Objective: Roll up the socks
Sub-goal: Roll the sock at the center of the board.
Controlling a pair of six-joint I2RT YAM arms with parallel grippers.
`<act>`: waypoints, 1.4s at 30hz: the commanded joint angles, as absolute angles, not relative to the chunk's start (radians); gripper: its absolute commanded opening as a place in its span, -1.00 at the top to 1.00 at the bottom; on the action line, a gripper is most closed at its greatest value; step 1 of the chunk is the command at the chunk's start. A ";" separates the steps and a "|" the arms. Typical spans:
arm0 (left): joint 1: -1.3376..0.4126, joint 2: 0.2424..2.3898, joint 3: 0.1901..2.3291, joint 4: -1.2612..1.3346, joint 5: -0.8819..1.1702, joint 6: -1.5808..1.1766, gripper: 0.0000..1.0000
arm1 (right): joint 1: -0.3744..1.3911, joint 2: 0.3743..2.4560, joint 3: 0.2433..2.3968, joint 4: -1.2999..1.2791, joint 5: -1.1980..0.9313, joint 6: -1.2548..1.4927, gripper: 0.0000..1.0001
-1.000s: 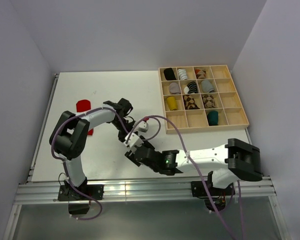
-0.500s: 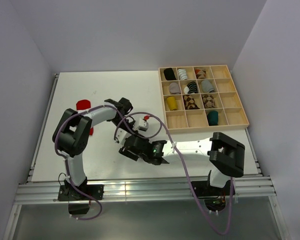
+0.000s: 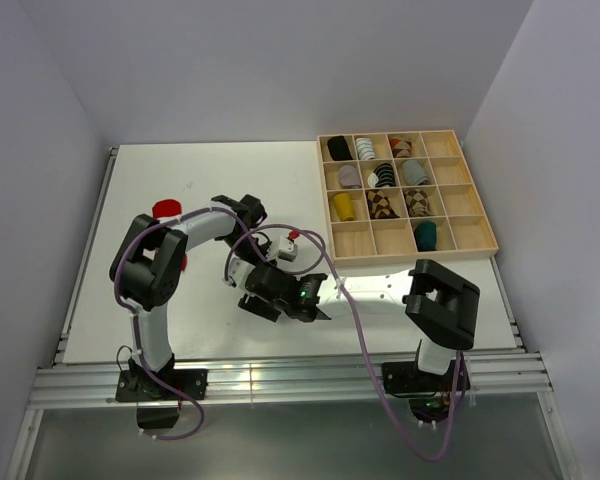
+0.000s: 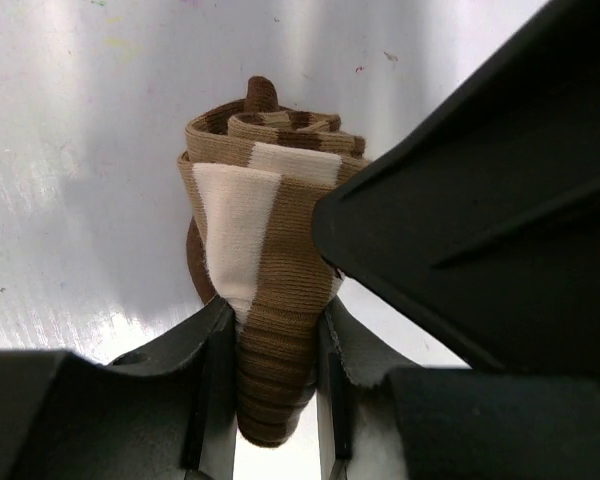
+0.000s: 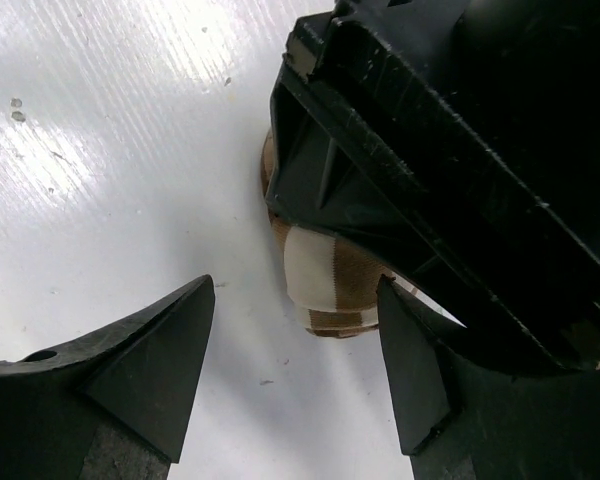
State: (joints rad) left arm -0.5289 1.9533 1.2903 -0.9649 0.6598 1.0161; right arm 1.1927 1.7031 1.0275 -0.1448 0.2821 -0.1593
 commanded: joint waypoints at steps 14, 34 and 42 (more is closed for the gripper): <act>-0.551 2.086 1.247 -1.103 0.551 1.092 0.90 | 1.152 1.781 1.088 -0.114 0.363 -0.270 -0.47; -0.551 2.125 1.269 -1.166 0.535 1.120 0.92 | 1.147 1.838 1.129 -0.034 0.466 -0.342 -0.47; -0.552 2.132 1.273 -1.195 0.534 1.129 0.92 | 1.135 1.870 1.184 -0.043 0.437 -0.342 -0.47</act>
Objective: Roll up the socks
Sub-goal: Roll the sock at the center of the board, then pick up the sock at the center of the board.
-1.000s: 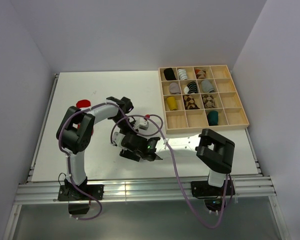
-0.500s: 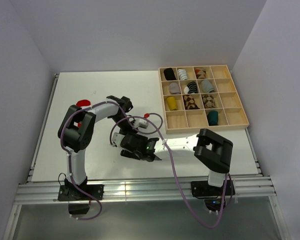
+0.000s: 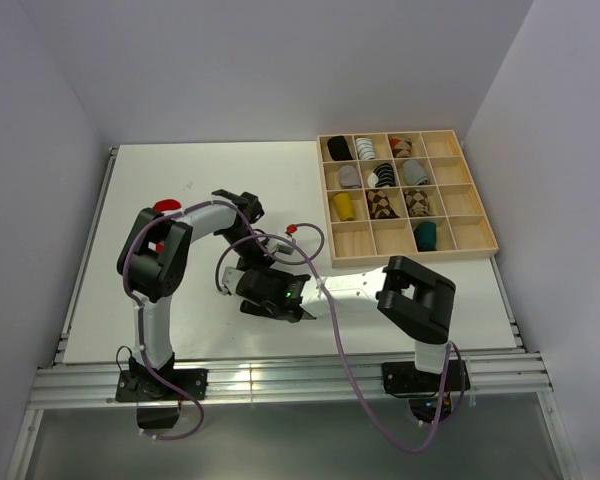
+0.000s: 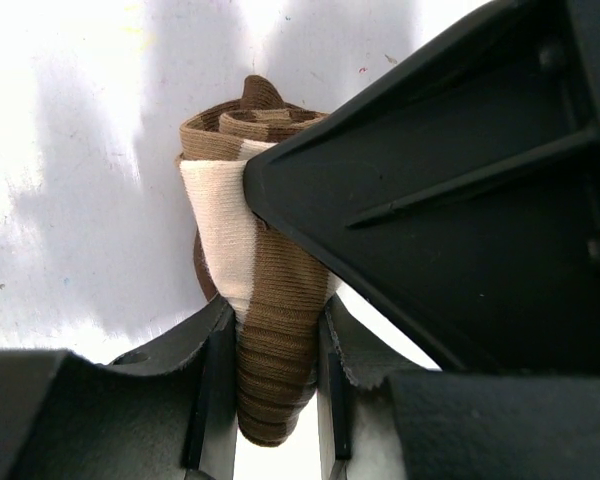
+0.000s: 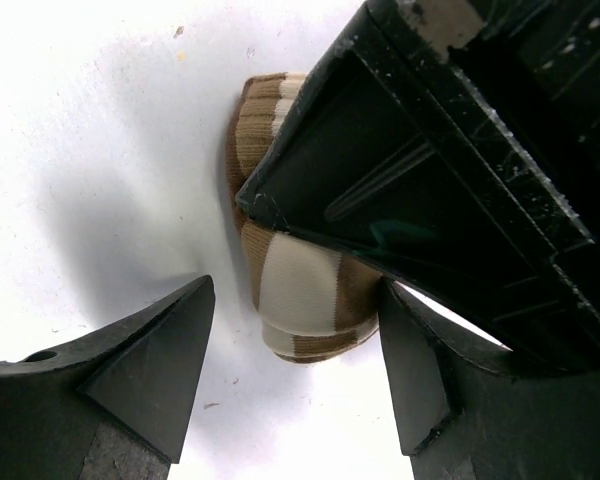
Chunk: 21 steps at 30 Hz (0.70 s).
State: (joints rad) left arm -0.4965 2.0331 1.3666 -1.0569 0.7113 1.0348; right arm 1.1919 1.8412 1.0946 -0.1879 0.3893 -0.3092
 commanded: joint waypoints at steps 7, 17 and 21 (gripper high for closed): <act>-0.561 2.131 1.264 -1.200 0.528 1.126 0.93 | 1.114 1.891 1.203 -0.032 0.413 -0.333 -0.46; -0.571 2.143 1.272 -1.245 0.538 1.138 0.93 | 1.108 1.907 1.181 0.054 0.465 -0.327 -0.32; -0.574 2.148 1.273 -1.275 0.552 1.150 0.94 | 1.109 1.899 1.152 0.106 0.483 -0.322 -0.32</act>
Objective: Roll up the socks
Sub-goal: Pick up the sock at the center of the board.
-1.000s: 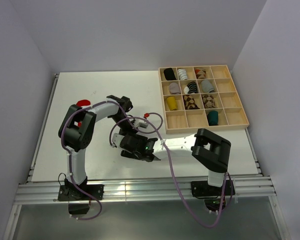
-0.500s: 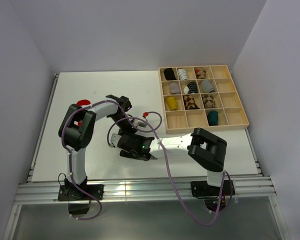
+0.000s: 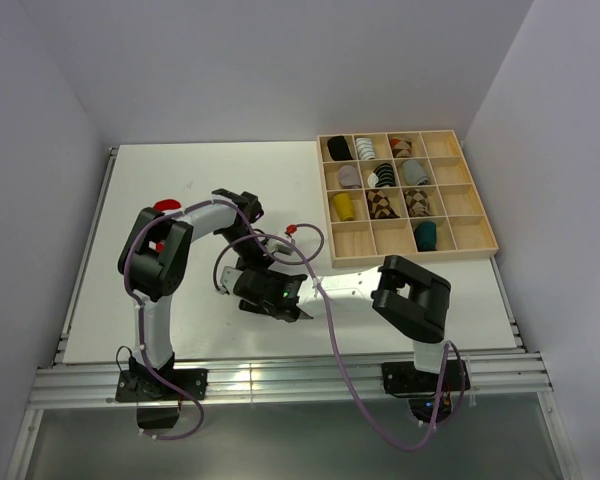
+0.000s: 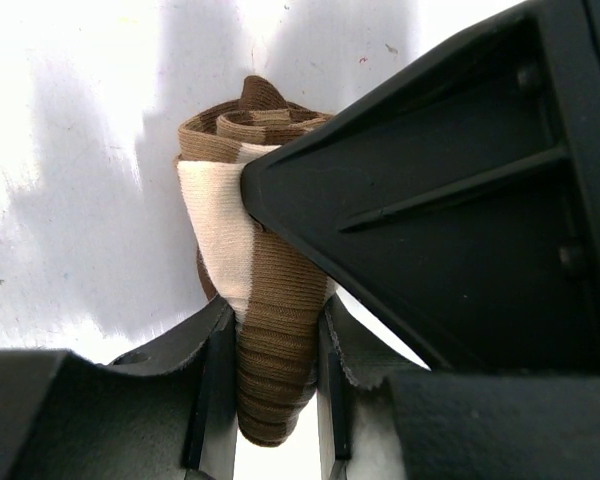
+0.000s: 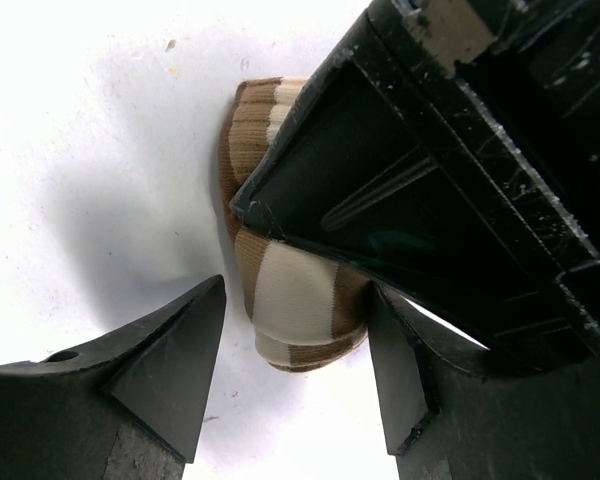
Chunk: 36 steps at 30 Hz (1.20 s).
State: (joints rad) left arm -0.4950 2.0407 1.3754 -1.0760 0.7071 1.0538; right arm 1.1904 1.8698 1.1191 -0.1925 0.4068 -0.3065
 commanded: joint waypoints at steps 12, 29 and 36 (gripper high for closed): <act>-0.574 2.141 1.253 -1.328 0.574 1.187 0.93 | 1.124 1.937 1.108 0.230 0.574 -0.333 -0.27; -0.566 2.145 1.305 -1.371 0.621 1.170 0.44 | 1.112 1.947 1.121 0.106 0.488 -0.292 1.00; -0.520 2.129 1.341 -1.371 0.649 1.147 0.08 | 1.111 1.910 1.089 0.072 0.466 -0.261 1.00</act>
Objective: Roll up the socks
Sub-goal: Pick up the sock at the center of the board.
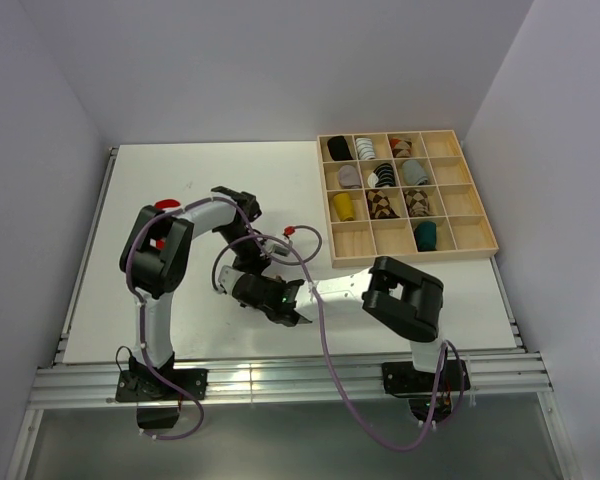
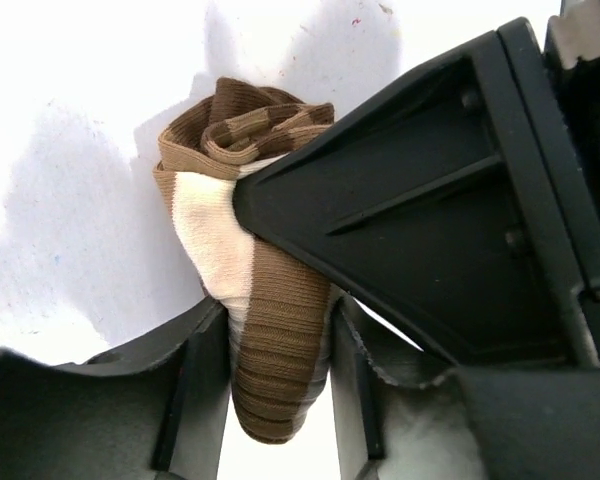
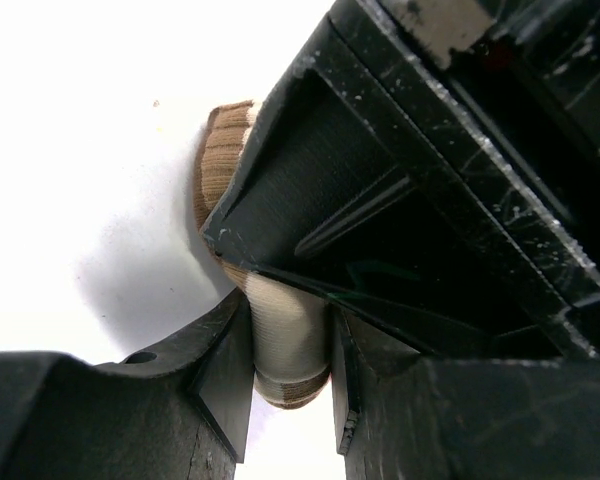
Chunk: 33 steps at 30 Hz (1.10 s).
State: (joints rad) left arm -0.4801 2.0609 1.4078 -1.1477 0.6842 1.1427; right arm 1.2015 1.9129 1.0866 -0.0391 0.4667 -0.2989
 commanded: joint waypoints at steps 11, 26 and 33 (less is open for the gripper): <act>-0.371 2.148 1.428 -1.373 0.703 1.123 -0.08 | 1.112 1.907 1.074 0.041 0.446 -0.229 1.00; -0.272 2.132 1.512 -1.373 0.795 1.091 -0.07 | 1.114 1.931 1.075 0.017 0.437 -0.216 1.00; -0.207 2.138 1.581 -1.373 0.785 1.065 -0.05 | 1.112 1.939 1.078 0.011 0.437 -0.209 1.00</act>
